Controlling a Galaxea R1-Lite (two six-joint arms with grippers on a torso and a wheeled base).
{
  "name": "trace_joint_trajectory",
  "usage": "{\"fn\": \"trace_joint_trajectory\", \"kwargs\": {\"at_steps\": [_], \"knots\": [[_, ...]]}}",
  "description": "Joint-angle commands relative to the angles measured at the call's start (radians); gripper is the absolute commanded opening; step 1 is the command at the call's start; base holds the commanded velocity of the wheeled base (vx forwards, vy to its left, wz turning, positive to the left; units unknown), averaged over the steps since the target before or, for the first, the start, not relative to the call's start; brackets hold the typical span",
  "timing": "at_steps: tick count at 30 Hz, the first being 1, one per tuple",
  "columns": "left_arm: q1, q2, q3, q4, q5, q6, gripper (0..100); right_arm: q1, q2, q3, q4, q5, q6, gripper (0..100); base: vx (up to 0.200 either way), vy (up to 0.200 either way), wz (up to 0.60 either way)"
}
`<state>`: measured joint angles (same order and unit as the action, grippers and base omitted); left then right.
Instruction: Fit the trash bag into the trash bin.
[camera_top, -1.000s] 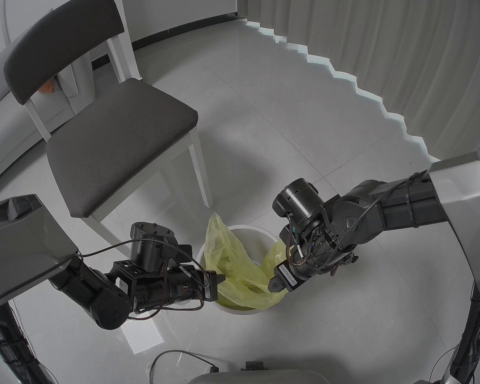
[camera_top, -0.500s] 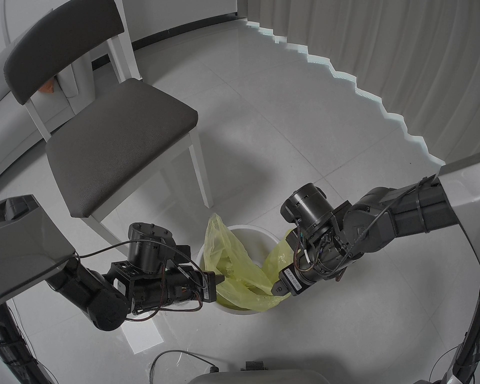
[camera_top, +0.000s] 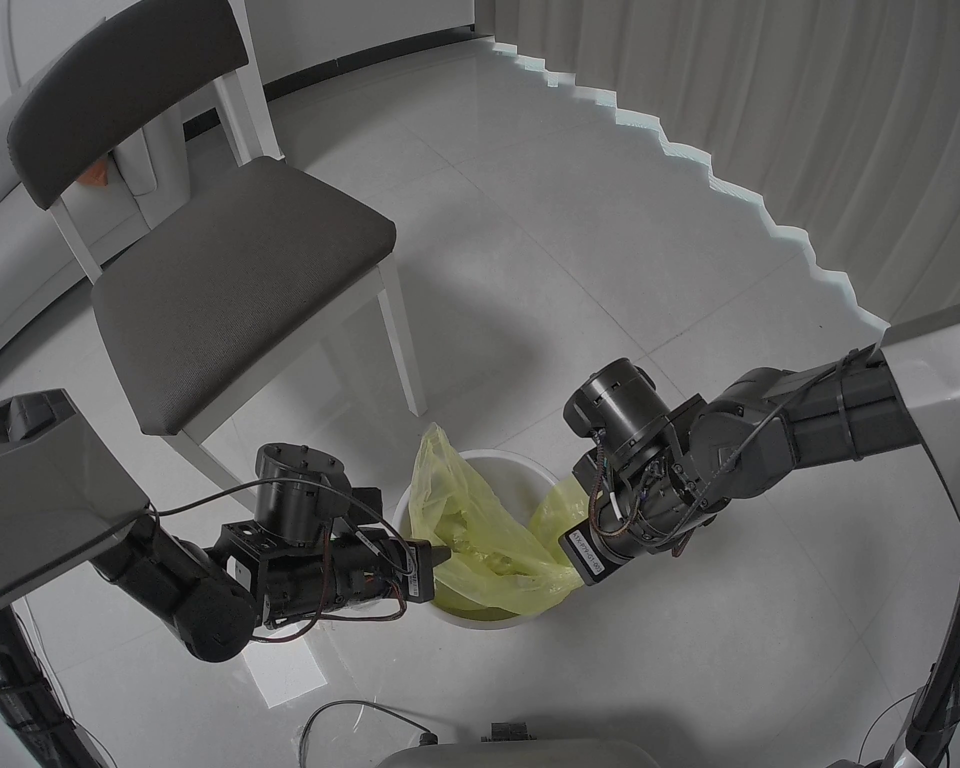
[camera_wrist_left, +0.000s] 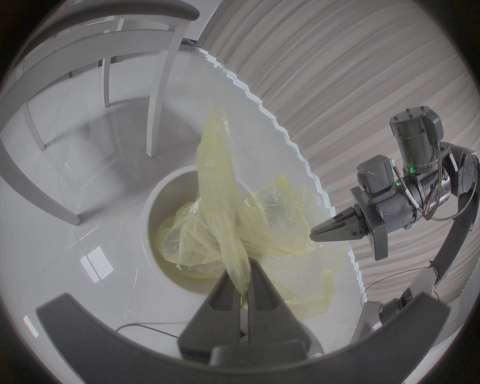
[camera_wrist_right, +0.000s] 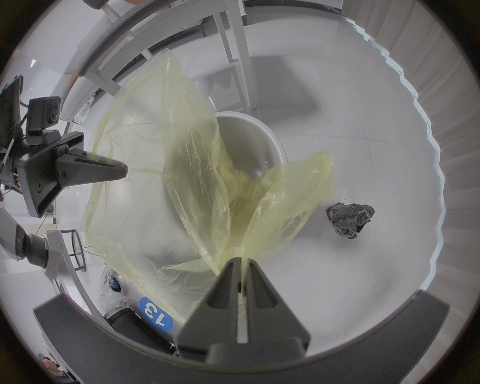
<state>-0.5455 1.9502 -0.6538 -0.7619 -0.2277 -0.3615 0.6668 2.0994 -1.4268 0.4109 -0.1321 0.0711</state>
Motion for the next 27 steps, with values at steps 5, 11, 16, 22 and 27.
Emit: {"fn": "trace_joint_trajectory", "kwargs": {"at_steps": [5,11,16,22,27], "knots": [[0.009,-0.002,0.017,-0.002,0.01,-0.001,0,-0.001,-0.056,0.097,-0.015,-0.012,0.007,0,0.0,0.0,0.0],[0.019,-0.022,0.045,-0.002,0.011,0.001,0,0.016,-0.096,0.221,-0.139,-0.037,0.023,0,0.0,0.0,0.0],[0.033,-0.027,0.071,-0.004,0.016,-0.001,0,0.05,-0.088,0.328,-0.325,-0.07,0.05,0,0.0,0.0,0.0],[0.042,-0.033,0.091,-0.017,0.022,-0.002,0,0.088,-0.084,0.442,-0.543,-0.08,0.099,0,0.0,0.0,0.0],[0.035,-0.037,0.137,-0.053,0.022,-0.004,0,0.097,-0.098,0.503,-0.6,-0.083,0.101,0,0.0,0.0,0.0]]}}
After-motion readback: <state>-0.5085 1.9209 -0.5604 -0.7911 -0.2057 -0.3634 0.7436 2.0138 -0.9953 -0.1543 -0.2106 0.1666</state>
